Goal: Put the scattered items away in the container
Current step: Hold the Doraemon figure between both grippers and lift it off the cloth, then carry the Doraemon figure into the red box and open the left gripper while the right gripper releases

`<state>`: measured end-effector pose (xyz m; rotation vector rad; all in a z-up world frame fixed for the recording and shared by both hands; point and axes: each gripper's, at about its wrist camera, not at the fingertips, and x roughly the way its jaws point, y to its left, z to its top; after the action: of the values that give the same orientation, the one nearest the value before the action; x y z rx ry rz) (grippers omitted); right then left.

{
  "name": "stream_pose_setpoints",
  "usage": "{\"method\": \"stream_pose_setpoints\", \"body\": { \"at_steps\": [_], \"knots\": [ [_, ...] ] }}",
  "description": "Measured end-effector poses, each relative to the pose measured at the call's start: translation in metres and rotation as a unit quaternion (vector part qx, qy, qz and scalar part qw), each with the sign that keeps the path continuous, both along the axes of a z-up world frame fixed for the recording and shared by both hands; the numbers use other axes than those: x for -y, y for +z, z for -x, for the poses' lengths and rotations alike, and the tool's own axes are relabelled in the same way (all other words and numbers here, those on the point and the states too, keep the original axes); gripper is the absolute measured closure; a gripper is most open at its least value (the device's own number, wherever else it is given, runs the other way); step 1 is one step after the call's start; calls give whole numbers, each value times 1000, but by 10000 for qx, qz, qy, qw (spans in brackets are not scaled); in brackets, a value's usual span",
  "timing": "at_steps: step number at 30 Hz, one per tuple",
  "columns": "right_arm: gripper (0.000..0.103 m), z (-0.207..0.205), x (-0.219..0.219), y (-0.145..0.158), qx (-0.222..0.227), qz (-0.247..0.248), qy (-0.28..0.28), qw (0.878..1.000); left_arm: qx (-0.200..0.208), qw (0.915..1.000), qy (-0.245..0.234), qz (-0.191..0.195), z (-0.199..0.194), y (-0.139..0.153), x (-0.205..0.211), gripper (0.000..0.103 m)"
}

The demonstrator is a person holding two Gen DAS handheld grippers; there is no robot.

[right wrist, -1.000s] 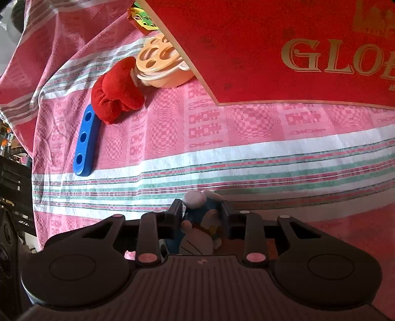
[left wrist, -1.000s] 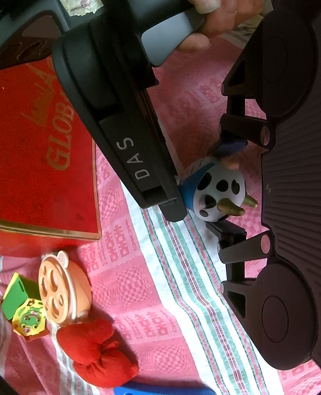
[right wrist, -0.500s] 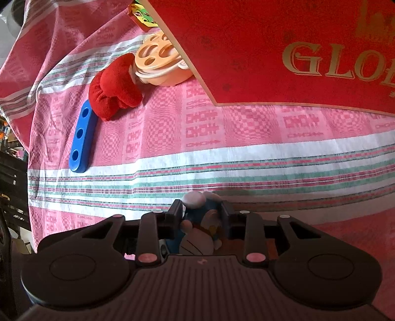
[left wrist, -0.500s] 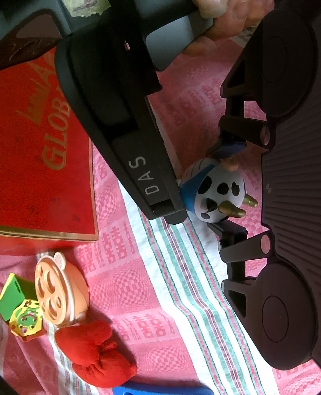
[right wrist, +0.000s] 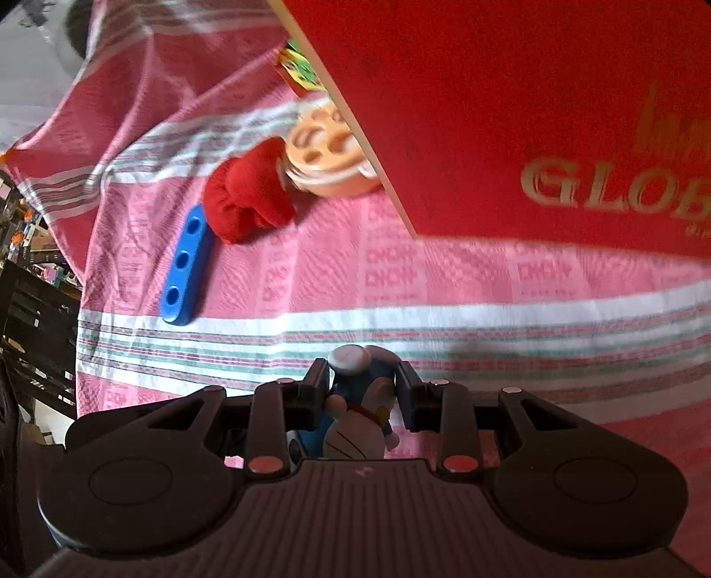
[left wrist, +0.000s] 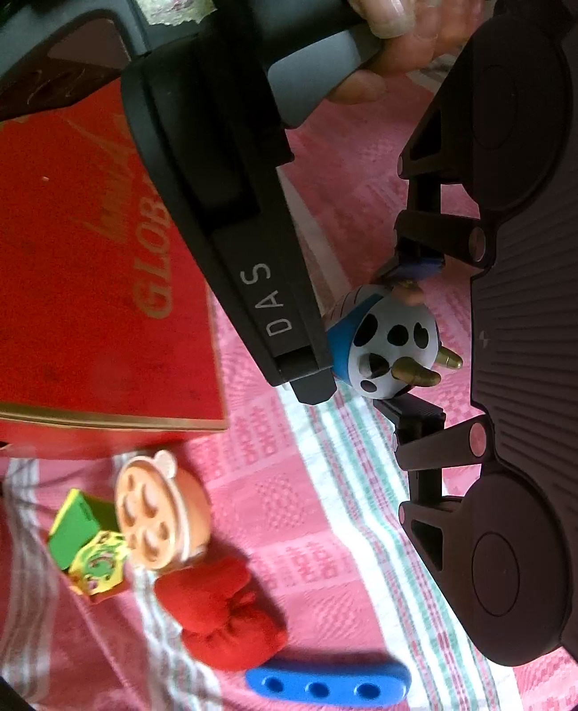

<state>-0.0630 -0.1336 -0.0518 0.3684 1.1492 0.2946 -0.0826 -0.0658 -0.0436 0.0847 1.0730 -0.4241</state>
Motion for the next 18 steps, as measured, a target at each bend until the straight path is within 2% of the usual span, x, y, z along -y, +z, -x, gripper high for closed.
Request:
{"method": "stream_pose_setpoints", "body": {
  "at_steps": [6, 18],
  "knots": [
    [66, -3, -5, 17, 181, -44, 100, 9998, 182, 9998, 87, -40, 4, 20, -3, 50],
    [66, -15, -32, 63, 810, -28, 606, 9949, 812, 9951, 540, -174, -4, 59, -27, 50]
  ]
}}
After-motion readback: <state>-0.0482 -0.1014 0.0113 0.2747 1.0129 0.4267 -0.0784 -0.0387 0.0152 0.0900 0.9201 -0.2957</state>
